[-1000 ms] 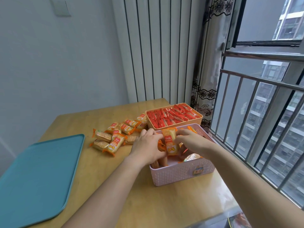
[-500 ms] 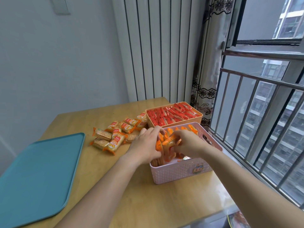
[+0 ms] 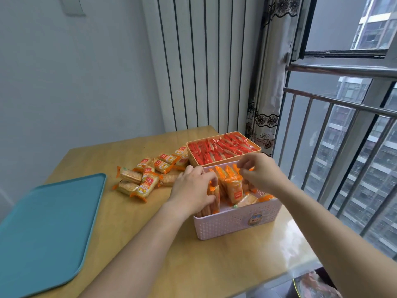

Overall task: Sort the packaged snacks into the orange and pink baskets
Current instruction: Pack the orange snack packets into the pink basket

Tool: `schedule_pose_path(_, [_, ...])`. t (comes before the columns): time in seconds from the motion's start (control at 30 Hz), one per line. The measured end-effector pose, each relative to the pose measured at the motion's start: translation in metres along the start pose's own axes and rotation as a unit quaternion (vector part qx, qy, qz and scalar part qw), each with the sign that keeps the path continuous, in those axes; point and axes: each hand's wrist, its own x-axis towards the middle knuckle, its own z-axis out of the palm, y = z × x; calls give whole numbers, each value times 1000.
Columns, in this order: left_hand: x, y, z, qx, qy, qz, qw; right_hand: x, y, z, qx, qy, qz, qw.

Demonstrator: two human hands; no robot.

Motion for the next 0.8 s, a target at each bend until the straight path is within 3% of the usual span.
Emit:
schedule_pose_path(0.17, [2, 3, 7, 27, -1, -12, 1000, -3, 7, 18, -160, -51, -41, 985])
schedule_pose_path(0.4, [1, 5, 9, 32, -4, -12, 999, -4, 1, 27, -297, -23, -67, 952])
schedule_pose_path(0.57, [2, 4, 13, 18, 0, -26, 999, -7, 8, 12, -239, -7, -119, 964])
schedule_pose_path(0.8, [2, 3, 16, -7, -1, -45, 999, -13, 1, 29, -149, -75, -138, 976])
